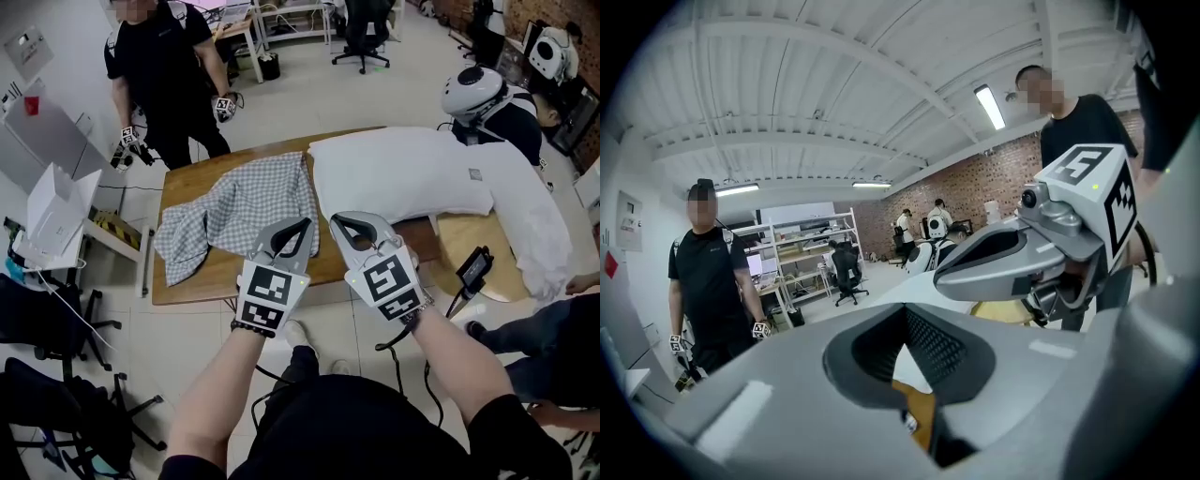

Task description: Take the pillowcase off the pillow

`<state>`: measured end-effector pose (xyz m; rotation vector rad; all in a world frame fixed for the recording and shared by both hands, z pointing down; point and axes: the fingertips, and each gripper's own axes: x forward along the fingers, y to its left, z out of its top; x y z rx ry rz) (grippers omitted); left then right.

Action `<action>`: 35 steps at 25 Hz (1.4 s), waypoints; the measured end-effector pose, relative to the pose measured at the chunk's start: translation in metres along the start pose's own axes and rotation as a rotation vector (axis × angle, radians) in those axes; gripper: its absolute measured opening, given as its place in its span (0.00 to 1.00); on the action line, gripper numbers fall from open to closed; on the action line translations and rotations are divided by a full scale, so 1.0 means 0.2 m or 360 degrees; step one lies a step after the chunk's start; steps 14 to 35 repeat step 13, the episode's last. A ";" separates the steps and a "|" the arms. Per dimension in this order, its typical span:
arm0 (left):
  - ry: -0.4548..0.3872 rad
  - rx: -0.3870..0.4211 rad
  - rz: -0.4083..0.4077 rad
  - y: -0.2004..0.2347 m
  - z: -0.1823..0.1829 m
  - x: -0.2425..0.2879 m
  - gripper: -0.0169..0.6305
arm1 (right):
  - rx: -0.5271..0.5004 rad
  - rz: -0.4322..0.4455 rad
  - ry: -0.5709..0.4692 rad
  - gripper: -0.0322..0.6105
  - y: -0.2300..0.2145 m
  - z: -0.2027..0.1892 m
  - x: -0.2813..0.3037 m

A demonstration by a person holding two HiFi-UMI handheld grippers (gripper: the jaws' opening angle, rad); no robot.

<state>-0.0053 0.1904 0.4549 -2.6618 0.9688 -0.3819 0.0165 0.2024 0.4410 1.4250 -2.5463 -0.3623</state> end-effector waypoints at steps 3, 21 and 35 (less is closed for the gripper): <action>-0.0019 -0.0001 0.0009 -0.03 0.01 -0.04 0.03 | -0.0006 0.0003 -0.0004 0.05 0.04 0.02 -0.04; -0.0039 -0.0004 0.0040 -0.09 0.05 -0.15 0.03 | -0.0012 0.0007 -0.0023 0.05 0.13 0.06 -0.11; -0.0039 -0.0004 0.0040 -0.09 0.05 -0.15 0.03 | -0.0012 0.0007 -0.0023 0.05 0.13 0.06 -0.11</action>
